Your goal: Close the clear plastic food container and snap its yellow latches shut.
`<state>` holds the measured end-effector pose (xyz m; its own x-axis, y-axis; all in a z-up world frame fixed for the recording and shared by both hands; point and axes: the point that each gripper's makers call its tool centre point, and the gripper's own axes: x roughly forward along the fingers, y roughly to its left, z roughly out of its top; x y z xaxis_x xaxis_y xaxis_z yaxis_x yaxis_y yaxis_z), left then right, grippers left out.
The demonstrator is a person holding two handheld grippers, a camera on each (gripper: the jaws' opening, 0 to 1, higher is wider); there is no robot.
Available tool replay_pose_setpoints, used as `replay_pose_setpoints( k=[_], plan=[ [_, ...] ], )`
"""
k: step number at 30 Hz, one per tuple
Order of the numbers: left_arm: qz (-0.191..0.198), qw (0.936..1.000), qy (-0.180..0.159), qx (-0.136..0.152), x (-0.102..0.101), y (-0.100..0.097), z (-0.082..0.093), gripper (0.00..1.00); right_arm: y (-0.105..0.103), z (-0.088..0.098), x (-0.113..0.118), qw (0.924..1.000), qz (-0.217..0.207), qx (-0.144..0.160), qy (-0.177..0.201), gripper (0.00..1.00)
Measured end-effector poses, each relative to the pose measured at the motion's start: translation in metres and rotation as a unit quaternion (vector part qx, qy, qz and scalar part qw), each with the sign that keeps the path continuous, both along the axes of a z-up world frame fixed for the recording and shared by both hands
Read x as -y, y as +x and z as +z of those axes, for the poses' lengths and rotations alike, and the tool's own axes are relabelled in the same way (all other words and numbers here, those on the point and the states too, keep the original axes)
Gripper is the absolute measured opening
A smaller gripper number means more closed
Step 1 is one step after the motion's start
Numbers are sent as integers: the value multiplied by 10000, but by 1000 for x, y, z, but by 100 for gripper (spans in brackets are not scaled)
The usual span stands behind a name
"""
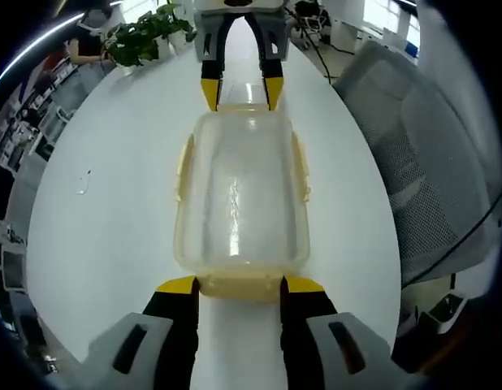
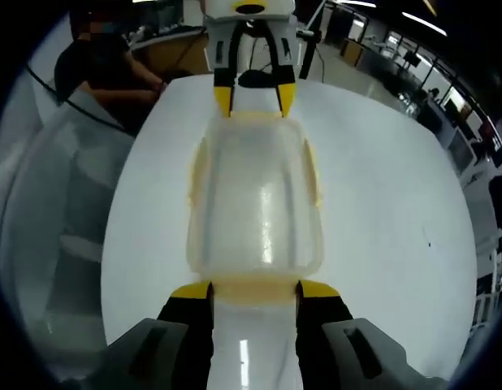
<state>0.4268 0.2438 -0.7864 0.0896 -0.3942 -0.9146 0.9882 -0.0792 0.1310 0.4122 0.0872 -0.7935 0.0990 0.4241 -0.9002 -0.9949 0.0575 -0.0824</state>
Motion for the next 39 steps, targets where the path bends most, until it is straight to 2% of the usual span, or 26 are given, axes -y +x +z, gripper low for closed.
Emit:
replay_pose_setpoints(
  k=[11, 31, 39],
  plan=[
    [-143, 9999, -23, 54, 16, 5, 8, 38, -7, 9, 14, 9999, -137, 14, 19, 37],
    [-434, 9988, -183, 145, 71, 5, 10, 38, -14, 11, 68, 9991, -410, 52, -116, 37],
    [-481, 9985, -257, 90, 90, 3, 10, 38, -16, 10, 88, 9988, -459, 42, -146, 37]
  ],
)
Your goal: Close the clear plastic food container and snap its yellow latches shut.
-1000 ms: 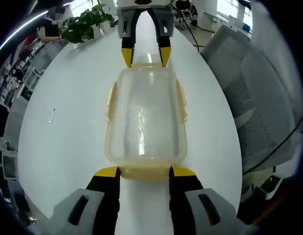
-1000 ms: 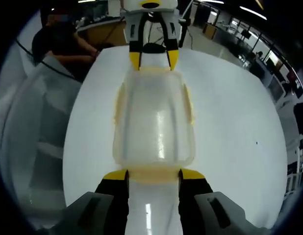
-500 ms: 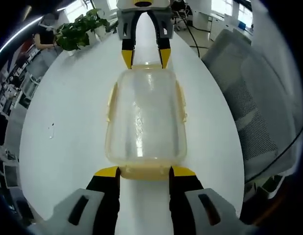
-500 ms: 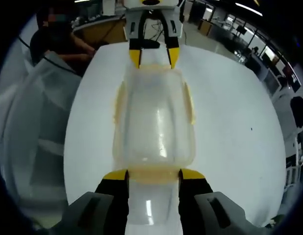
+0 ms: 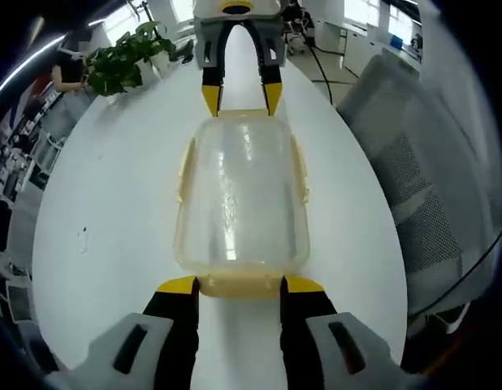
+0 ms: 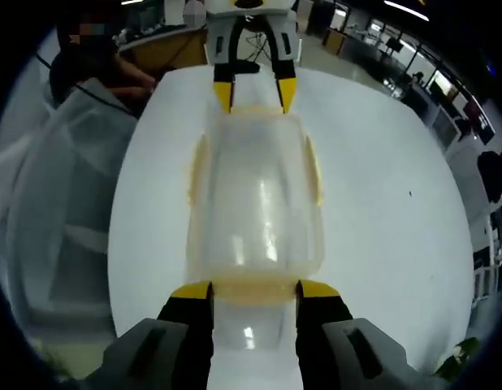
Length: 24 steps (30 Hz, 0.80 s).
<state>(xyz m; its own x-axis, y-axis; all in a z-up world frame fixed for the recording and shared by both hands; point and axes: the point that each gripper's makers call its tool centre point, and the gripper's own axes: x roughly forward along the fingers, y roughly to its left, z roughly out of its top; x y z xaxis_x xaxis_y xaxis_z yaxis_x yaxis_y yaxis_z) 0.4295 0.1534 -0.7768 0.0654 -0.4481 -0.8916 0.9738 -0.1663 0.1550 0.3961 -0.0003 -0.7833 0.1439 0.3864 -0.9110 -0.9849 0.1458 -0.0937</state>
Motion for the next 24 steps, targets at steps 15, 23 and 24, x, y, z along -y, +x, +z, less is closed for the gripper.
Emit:
replay_pose_setpoints(
  k=[15, 23, 24],
  plan=[
    [-141, 9999, -71, -37, 32, -4, 0, 38, -8, -1, 32, 9999, -128, -37, -53, 37],
    [-223, 9996, -148, -49, 52, -7, 2, 38, -13, 0, 51, 9998, -196, -52, -73, 37],
    [-229, 9996, -148, -59, 54, -8, 1, 38, -13, 0, 52, 9998, -202, -54, -75, 37]
  ],
)
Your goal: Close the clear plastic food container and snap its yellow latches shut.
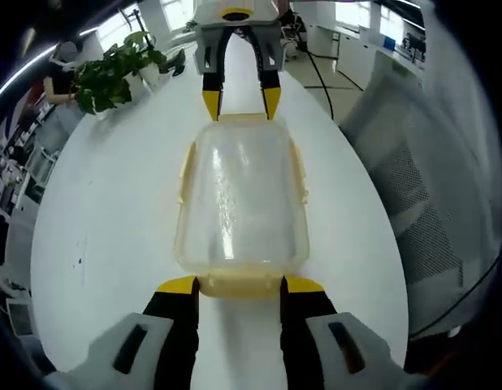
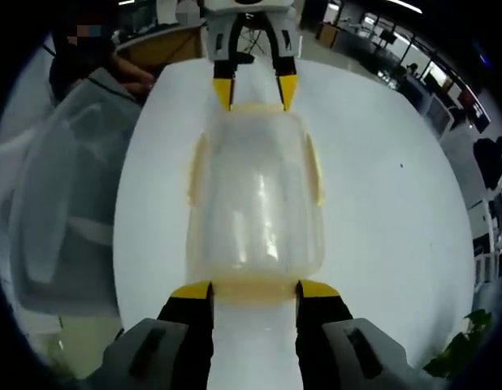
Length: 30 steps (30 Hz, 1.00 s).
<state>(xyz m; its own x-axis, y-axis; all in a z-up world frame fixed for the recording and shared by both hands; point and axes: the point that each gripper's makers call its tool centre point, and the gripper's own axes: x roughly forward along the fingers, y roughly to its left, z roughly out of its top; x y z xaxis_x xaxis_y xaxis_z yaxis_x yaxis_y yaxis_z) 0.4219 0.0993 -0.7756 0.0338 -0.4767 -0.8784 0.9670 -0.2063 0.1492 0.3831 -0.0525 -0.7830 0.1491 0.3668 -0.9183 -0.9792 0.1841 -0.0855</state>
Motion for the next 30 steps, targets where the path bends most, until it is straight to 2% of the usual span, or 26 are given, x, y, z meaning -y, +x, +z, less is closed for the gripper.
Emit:
replay_pose_setpoints(
  k=[19, 30],
  plan=[
    [-124, 9997, -124, -148, 32, -4, -3, 38, -8, 2, 31, 9998, -112, -118, -82, 38],
    [-160, 9994, -157, -252, 37, -9, -6, 38, -13, -5, 37, 9995, -149, -264, -104, 38]
  ],
)
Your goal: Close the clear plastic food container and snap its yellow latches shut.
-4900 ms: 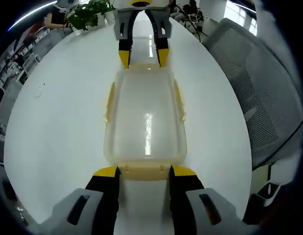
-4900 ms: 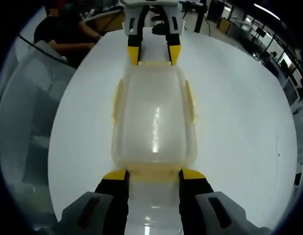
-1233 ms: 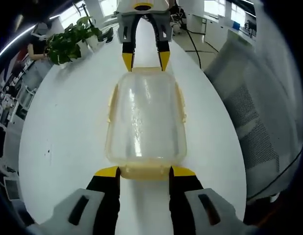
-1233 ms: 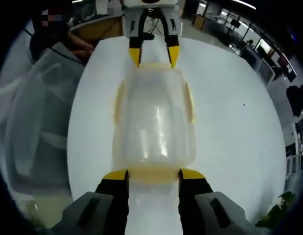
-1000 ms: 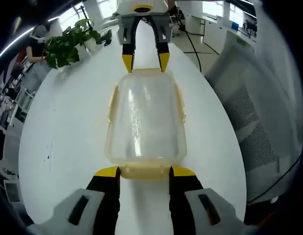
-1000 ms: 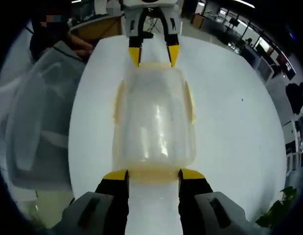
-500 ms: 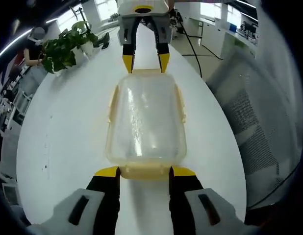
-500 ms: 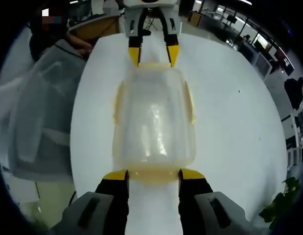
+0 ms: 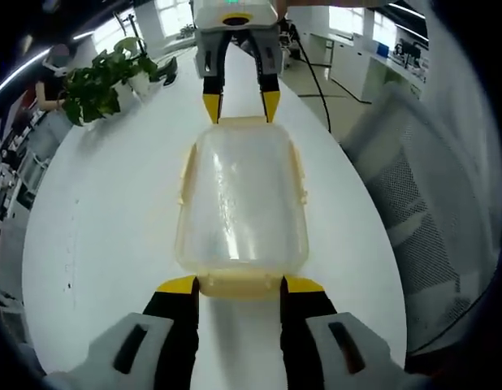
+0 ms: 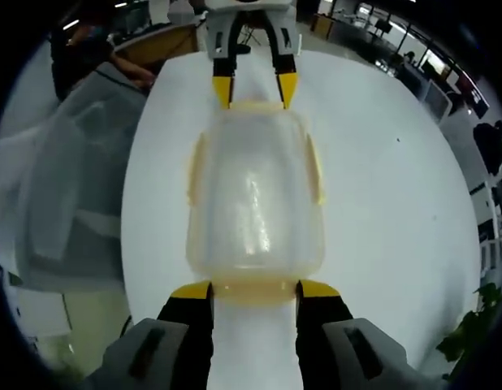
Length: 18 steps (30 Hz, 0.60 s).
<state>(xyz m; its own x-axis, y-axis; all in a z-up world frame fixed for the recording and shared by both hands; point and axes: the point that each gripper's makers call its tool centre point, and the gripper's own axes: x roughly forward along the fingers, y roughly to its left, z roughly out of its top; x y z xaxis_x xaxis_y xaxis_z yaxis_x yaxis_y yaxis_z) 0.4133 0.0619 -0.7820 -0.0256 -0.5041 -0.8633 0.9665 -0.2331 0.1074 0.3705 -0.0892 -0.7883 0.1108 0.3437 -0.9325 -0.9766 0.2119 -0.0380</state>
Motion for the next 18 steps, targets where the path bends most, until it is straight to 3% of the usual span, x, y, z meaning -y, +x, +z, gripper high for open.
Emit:
replay_pose_setpoints(
  k=[18],
  plan=[
    [29, 9998, -17, -202, 3, -1, -9, 38, 1, -7, 3, 9998, -55, -169, 26, 38]
  ],
)
